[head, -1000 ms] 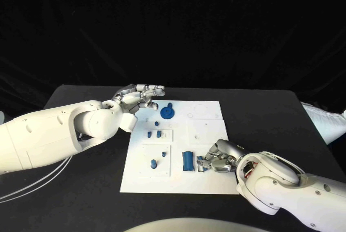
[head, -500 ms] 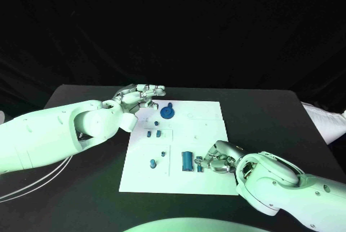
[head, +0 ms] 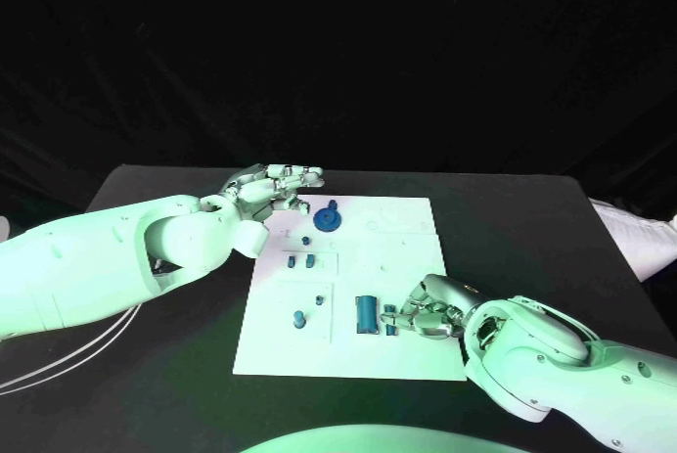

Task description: Assemble the parts on the task board

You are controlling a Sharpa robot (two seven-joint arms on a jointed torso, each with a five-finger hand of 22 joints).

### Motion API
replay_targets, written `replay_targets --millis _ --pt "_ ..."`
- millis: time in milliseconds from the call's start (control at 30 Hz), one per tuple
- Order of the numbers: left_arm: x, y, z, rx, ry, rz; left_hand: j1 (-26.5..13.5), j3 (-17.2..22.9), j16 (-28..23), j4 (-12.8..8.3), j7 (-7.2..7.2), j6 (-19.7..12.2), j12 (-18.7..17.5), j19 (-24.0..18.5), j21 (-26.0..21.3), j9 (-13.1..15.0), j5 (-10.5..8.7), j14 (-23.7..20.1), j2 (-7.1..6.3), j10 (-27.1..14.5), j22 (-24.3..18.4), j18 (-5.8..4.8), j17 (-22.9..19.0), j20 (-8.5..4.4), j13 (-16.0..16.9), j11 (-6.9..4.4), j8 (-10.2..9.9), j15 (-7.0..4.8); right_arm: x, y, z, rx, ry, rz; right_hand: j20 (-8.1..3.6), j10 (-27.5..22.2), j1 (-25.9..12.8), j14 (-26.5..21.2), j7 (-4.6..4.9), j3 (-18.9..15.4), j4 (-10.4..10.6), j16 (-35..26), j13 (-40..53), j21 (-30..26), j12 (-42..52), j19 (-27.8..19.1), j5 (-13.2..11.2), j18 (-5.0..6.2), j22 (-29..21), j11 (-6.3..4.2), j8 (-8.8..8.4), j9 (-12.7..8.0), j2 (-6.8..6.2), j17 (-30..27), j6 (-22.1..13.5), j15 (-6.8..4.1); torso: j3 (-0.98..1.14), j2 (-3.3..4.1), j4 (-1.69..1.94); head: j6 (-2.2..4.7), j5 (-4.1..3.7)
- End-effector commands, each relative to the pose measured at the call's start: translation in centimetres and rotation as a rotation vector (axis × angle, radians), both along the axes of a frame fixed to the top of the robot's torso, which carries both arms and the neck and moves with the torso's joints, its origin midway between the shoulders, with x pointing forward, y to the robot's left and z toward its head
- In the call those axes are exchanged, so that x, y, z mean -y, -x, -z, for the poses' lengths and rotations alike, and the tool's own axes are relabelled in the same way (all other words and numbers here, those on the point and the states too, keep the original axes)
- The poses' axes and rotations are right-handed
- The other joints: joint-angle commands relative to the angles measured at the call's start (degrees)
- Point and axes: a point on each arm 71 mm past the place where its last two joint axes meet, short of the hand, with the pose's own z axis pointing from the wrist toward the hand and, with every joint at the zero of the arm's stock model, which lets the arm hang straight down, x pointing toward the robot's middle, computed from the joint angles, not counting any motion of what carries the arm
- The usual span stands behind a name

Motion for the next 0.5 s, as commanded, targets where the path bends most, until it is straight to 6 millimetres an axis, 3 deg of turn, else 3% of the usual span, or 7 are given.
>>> replay_targets --millis 33,267,333,400,467,500 --pt "0.2 0.0 -0.1 0.006 0.008 0.02 -0.6 0.22 -0.27 -0.05 -0.18 -0.36 0.36 -0.43 -0.24 0.0 0.1 -0.33 0.04 -0.32 -0.05 0.58 -0.06 0.1 -0.02 0.0 0.26 0.08 0.0 0.1 -0.1 0.009 -0.008 -0.02 -0.14 0.31 3.18 5.47 0.39 -0.28 -1.74 -0.38 -0.11 -0.56 -0.7 1.15 -1.85 -0.39 0.97 0.01 0.08 0.11 -0.38 13.27 -0.66 -0.29 0.04 -0.01 -0.02 0.07 -0.02" --pt "0.1 0.0 -0.1 0.006 0.007 0.017 -0.66 0.24 -0.31 -0.1 -0.17 -0.39 0.41 -0.45 -0.27 0.0 0.1 -0.4 0.02 -0.37 -0.07 0.58 -0.19 0.11 -0.02 0.01 0.29 0.09 0.5 0.0 -0.1 0.021 -0.01 -0.009 0.06 -0.04 7.48 5.38 0.54 -1.33 -4.11 -0.65 -0.27 -0.96 -1.41 0.89 -5.59 -0.27 0.48 0.17 0.06 0.3 -0.61 12.89 -1.07 -0.13 0.05 -0.06 -0.16 0.35 -0.08" --pt "0.1 -0.1 -0.1 0.007 0.007 0.017 -0.66 0.24 -0.31 -0.1 -0.17 -0.39 0.41 -0.45 -0.27 0.0 0.1 -0.4 0.02 -0.37 -0.07 0.58 -0.19 0.11 -0.02 0.01 0.29 0.09 0.8 -0.3 -0.1 0.035 -0.032 0.013 0.08 -0.22 7.92 5.33 0.59 -1.51 -4.33 -0.81 -0.6 -1.14 -2.0 0.79 -5.87 -0.22 0.23 0.2 -0.01 0.29 -0.51 12.66 -1.22 -0.11 0.0 -0.1 -0.03 0.41 -0.26" --pt "0.1 -0.1 -0.1 0.008 0.007 0.016 -0.66 0.24 -0.31 -0.1 -0.17 -0.39 0.41 -0.45 -0.27 0.0 0.1 -0.4 0.02 -0.37 -0.07 0.58 -0.19 0.11 -0.02 0.01 0.29 0.09 1.2 -0.5 -0.2 0.043 -0.084 0.04 0.17 -1.01 7.95 5.19 1.08 -1.99 -4.21 -1.25 -1.9 -1.74 -4.21 0.46 -5.06 -0.04 -0.65 0.56 -0.72 0.01 -0.44 12.04 -2.47 0.11 0.01 -0.24 -0.1 0.57 -0.24" --pt "0.0 -0.2 0.0 0.009 0.006 0.012 -0.69 0.24 -0.29 -0.1 -0.16 -0.39 0.42 -0.46 -0.28 0.0 0.1 -0.4 0.03 -0.39 -0.08 0.58 -0.17 0.11 -0.02 0.01 0.3 0.09 1.6 -0.8 -0.2 0.035 -0.17 0.068 0.73 -2.67 7.53 4.85 2.55 -3.13 -3.64 -2.29 -4.37 -3.12 -8.36 -0.32 -3.63 0.31 -2.63 1.73 -3.08 -0.98 -0.63 10.6 -6.35 0.99 0.04 -0.4 -0.2 0.74 -0.14" --pt "-0.1 -0.2 0.0 0.01 0.005 0.01 -0.69 0.24 -0.29 -0.1 -0.16 -0.39 0.42 -0.46 -0.28 0.0 0.1 -0.4 0.03 -0.39 -0.08 0.58 -0.17 0.11 -0.02 0.01 0.3 0.09 1.8 -0.9 -0.2 0.026 -0.21 0.078 0.8 -2.78 7.59 4.82 2.64 -3.2 -3.63 -2.35 -4.51 -3.2 -8.61 -0.37 -3.57 0.33 -2.74 1.81 -3.2 -1.04 -0.6 10.51 -6.51 1.07 0.06 -0.5 -0.25 0.72 -0.11"
